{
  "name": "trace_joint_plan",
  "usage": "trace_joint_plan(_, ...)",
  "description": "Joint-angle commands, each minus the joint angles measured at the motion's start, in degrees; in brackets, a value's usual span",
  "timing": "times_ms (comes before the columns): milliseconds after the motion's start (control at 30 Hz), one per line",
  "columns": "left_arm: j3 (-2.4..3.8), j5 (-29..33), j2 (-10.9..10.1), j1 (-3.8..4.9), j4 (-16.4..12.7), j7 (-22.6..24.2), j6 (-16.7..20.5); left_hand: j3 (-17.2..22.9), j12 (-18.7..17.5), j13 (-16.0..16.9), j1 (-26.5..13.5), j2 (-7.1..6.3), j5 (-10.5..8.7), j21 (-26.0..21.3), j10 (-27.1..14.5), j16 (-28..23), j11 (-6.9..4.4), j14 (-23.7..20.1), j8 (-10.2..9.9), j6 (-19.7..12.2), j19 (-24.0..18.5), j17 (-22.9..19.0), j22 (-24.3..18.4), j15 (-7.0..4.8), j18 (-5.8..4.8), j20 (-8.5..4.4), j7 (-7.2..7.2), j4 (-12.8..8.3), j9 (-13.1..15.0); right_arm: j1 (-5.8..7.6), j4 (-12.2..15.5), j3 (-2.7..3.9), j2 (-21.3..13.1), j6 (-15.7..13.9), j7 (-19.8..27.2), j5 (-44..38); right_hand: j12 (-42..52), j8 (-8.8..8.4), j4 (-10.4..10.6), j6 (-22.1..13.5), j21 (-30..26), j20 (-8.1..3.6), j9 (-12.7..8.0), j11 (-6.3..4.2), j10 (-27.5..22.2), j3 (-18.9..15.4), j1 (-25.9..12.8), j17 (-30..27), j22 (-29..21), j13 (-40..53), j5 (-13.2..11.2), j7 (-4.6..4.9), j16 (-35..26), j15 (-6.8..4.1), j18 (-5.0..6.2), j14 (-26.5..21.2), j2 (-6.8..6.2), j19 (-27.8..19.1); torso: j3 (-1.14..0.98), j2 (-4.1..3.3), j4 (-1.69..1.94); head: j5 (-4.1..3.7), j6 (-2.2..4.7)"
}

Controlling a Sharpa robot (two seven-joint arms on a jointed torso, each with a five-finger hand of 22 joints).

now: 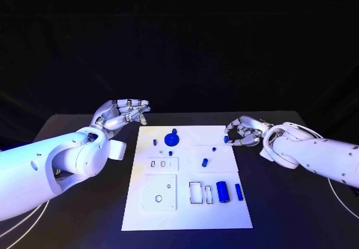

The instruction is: Assemble the parts on the task board

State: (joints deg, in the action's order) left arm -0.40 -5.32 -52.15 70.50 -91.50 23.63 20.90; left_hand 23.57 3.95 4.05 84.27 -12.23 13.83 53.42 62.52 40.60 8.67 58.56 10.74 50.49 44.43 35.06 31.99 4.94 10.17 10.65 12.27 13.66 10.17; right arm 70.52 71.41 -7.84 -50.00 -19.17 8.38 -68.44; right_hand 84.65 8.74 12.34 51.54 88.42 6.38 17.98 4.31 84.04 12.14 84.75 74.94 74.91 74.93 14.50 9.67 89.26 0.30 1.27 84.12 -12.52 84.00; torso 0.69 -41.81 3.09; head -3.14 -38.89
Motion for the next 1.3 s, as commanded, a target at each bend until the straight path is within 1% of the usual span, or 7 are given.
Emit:
trace_joint_plan(33,0.03,0.1,0.1,0.00,-0.1,0.3,-1.0,0.2,-0.3,0.0,-0.4,-0.18,-0.28,0.2,-0.3,0.3,-0.06,-0.4,-0.2,-0.3,-0.4,-0.1,0.1,-0.18,0.19,0.06,-0.18,0.2,0.1,-0.20,-0.3,0.00,0.4,0.7,0.5,-1.7,0.4,-0.06,0.3,0.8,0.3,0.29,0.1,0.47,1.7,0.6,-0.2,13.2,14.0,10.5,-0.4,-0.06,0.3,0.35,-0.89,5.4,0.99,5.1,0.08,0.05,-0.01,0.22,-0.20)
trace_joint_plan(133,0.02,0.1,0.1,0.00,0.0,0.2,-1.1,0.2,-0.3,0.0,-0.4,-0.18,-0.28,0.2,-0.3,0.3,-0.06,-0.4,-0.2,-0.3,-0.4,-0.1,0.1,-0.18,0.19,0.06,-0.18,0.2,0.1,-0.29,-0.5,0.00,0.6,0.8,0.4,-1.7,0.6,0.09,0.5,1.3,0.4,0.26,0.2,0.39,1.9,0.9,-0.3,13.2,14.0,10.7,-0.7,-0.15,0.3,0.30,-0.90,5.4,1.32,5.2,0.04,0.06,-0.06,0.29,-0.35)
trace_joint_plan(300,0.02,0.1,0.1,0.00,0.0,0.2,-1.1,0.2,-0.3,0.0,-0.4,-0.18,-0.28,0.2,-0.3,0.3,-0.06,-0.4,-0.2,-0.3,-0.4,-0.1,0.1,-0.18,0.19,0.06,-0.18,0.2,0.1,-0.41,-0.7,0.00,0.9,1.1,0.3,-1.7,0.9,0.47,0.6,2.4,0.5,0.14,0.3,0.19,2.2,1.7,-0.3,13.3,14.1,11.0,-1.4,-0.39,0.3,0.13,-0.94,5.5,1.59,5.3,0.11,0.10,-0.07,0.21,-0.39)
trace_joint_plan(467,0.02,0.1,0.0,0.00,0.0,0.1,-1.1,0.2,-0.3,0.0,-0.4,-0.18,-0.28,0.2,-0.3,0.3,-0.06,-0.4,-0.2,-0.3,-0.4,-0.1,0.1,-0.18,0.19,0.06,-0.18,0.2,0.1,-0.46,-1.0,0.00,1.1,1.4,0.0,-1.9,1.0,0.95,0.8,3.7,0.5,-0.14,0.4,-0.22,2.3,3.0,-0.3,13.3,14.2,11.1,-2.8,-0.86,0.3,-0.22,-0.95,5.5,1.99,5.3,0.05,0.12,-0.03,0.05,-0.41)
trace_joint_plan(567,0.02,0.1,0.0,0.00,0.0,0.1,-1.0,0.2,-0.3,0.0,-0.4,-0.18,-0.28,0.2,-0.3,0.3,-0.06,-0.4,-0.2,-0.3,-0.4,-0.1,0.1,-0.18,0.19,0.06,-0.18,0.2,0.1,-0.47,-1.1,0.00,1.2,1.5,-0.3,-2.1,1.2,1.05,0.9,4.0,0.6,-0.22,0.4,-0.31,2.4,3.3,-0.4,13.3,14.3,11.2,-3.0,-0.95,0.3,-0.30,-0.99,5.5,2.13,5.4,0.06,0.12,-0.03,0.04,-0.44)
trace_joint_plan(1233,0.01,0.1,-0.1,0.00,0.0,0.1,-1.0,0.3,-0.3,0.0,-0.4,-0.08,-0.25,0.3,-0.3,0.3,-0.06,-0.4,-0.2,-0.3,-0.5,-0.1,0.1,-0.19,0.20,0.07,-0.18,0.1,0.1,-0.52,-1.3,0.00,1.4,1.5,-1.8,-2.8,1.2,1.06,1.0,4.1,0.8,-0.30,0.4,-0.37,2.5,3.5,-0.6,13.4,14.4,11.3,-3.3,-1.00,0.3,-0.37,-1.03,5.5,2.02,5.5,0.03,0.10,-0.10,0.03,-0.46)
trace_joint_plan(1300,0.01,0.1,-0.1,0.00,0.0,0.1,-1.1,0.3,-0.3,0.0,-0.4,-0.08,-0.25,0.3,-0.3,0.3,-0.06,-0.4,-0.2,-0.3,-0.5,-0.1,0.1,-0.19,0.20,0.07,-0.18,0.1,0.1,-0.52,-1.3,0.00,1.5,1.5,-1.8,-2.8,1.2,1.09,1.0,4.2,0.8,-0.32,0.4,-0.40,2.5,3.7,-0.6,13.4,14.5,11.3,-3.3,-1.04,0.3,-0.39,-1.04,5.5,2.10,5.5,0.04,0.11,-0.06,-0.09,-0.48)
